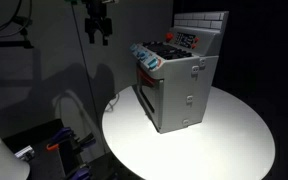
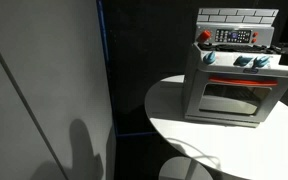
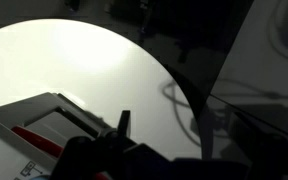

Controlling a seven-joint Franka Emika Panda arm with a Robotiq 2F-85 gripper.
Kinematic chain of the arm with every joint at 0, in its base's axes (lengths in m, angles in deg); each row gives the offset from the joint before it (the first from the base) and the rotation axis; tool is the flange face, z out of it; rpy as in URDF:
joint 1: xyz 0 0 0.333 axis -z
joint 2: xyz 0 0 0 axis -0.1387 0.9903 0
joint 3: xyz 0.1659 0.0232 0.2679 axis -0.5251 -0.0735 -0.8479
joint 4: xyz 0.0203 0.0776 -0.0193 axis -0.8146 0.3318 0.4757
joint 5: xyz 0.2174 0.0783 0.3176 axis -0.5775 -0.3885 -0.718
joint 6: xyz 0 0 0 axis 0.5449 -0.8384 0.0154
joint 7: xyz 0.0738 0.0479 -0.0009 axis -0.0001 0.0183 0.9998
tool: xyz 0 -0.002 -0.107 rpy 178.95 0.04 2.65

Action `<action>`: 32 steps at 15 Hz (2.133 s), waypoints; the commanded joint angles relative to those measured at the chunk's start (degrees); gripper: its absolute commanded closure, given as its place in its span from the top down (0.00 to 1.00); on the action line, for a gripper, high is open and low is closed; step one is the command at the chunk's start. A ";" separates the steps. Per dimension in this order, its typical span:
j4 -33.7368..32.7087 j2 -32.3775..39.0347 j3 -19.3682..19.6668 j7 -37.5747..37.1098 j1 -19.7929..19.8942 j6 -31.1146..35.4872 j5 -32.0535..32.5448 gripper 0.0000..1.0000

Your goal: Press the top orange button on the right side of the stove twice

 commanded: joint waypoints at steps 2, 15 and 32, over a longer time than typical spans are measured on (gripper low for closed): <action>-0.20 0.04 0.22 -0.07 -0.26 -0.11 0.05 1.00; -3.20 1.94 1.76 -1.59 1.33 -0.12 0.74 1.00; -15.70 8.94 6.97 -12.89 6.46 2.27 2.79 1.00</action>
